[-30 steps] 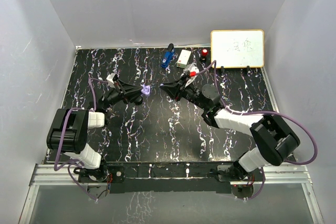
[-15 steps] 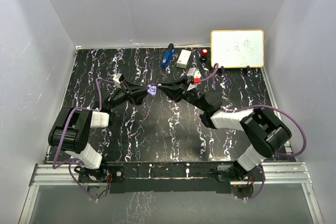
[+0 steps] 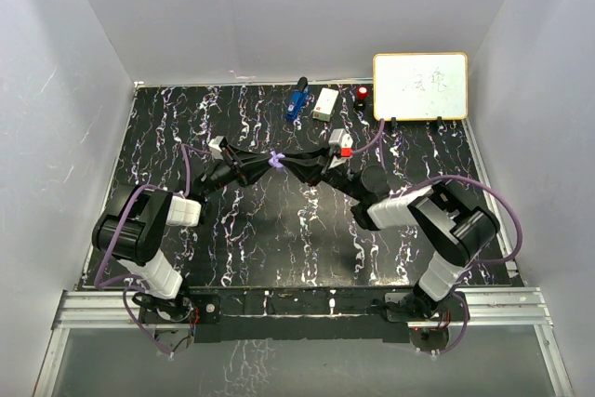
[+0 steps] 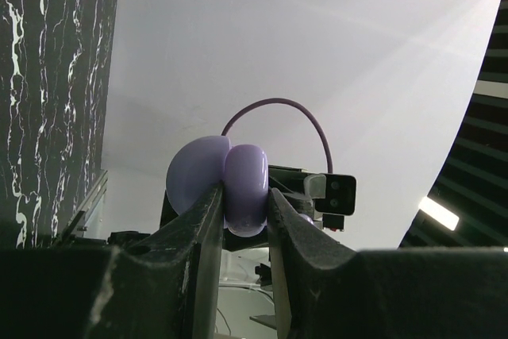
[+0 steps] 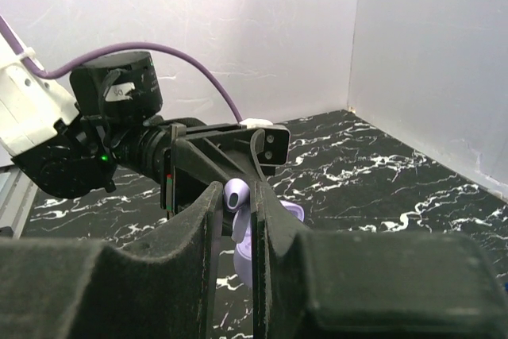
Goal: Insert the wireless bluetooth earbuds into the charging case
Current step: Place the earbud in the charging case.
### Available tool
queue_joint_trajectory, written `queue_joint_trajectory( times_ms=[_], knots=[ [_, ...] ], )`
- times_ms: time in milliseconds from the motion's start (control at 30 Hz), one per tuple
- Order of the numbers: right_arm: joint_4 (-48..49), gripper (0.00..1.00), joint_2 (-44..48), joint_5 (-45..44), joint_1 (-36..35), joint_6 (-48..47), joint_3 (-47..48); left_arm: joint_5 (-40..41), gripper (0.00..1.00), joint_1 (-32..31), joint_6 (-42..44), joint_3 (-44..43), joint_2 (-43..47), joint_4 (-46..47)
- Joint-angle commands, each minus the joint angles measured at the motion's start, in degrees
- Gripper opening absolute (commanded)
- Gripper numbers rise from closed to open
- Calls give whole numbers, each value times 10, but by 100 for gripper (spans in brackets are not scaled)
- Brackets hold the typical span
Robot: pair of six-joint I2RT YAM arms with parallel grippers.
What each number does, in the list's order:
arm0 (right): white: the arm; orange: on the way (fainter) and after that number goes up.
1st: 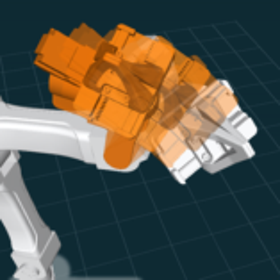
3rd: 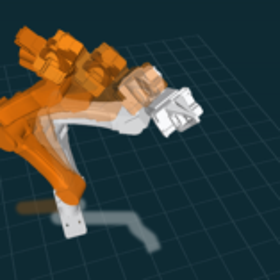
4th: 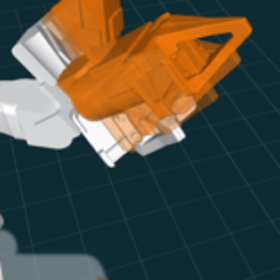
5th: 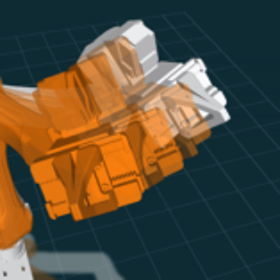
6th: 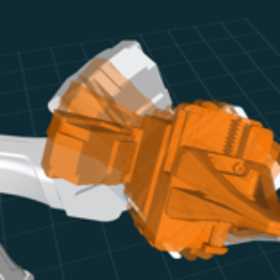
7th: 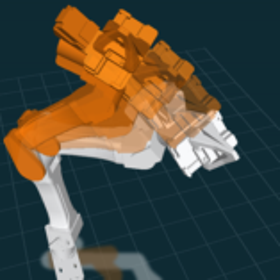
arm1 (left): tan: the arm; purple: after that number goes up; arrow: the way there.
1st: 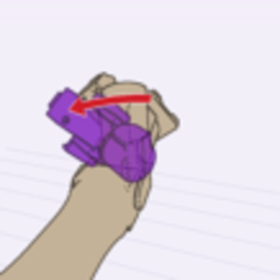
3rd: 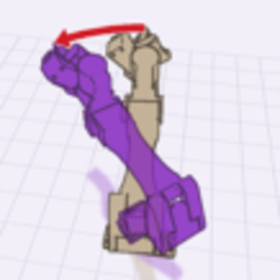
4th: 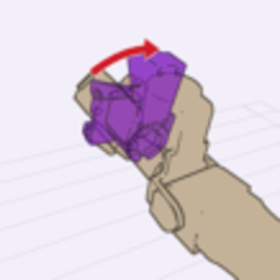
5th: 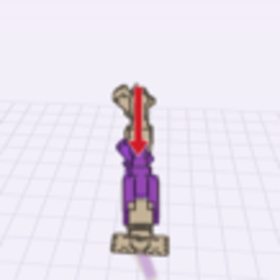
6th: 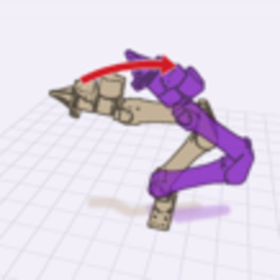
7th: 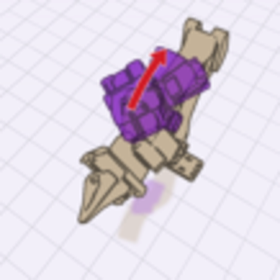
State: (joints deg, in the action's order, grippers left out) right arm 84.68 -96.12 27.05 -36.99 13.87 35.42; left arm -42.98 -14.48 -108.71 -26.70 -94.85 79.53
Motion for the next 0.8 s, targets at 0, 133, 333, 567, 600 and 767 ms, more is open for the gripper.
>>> queue_joint_trajectory(
  times_ms=[0,133,333,567,600,767],
  knots=[
    [110,0,-15,4,0,-23,3,22,0,-8,-12,-12,20,63],
    [127,0,-29,3,0,-25,5,25,0,-9,-13,-10,24,59],
    [135,0,-33,0,0,-24,12,26,0,-11,-13,-8,26,58],
    [138,0,-33,-3,0,-24,20,26,0,-11,-13,-1,23,63],
    [139,0,-33,-3,1,-24,22,26,0,-11,-13,0,23,64],
    [143,0,-33,-4,0,-24,26,25,0,-11,-13,2,23,63]
  ],
)
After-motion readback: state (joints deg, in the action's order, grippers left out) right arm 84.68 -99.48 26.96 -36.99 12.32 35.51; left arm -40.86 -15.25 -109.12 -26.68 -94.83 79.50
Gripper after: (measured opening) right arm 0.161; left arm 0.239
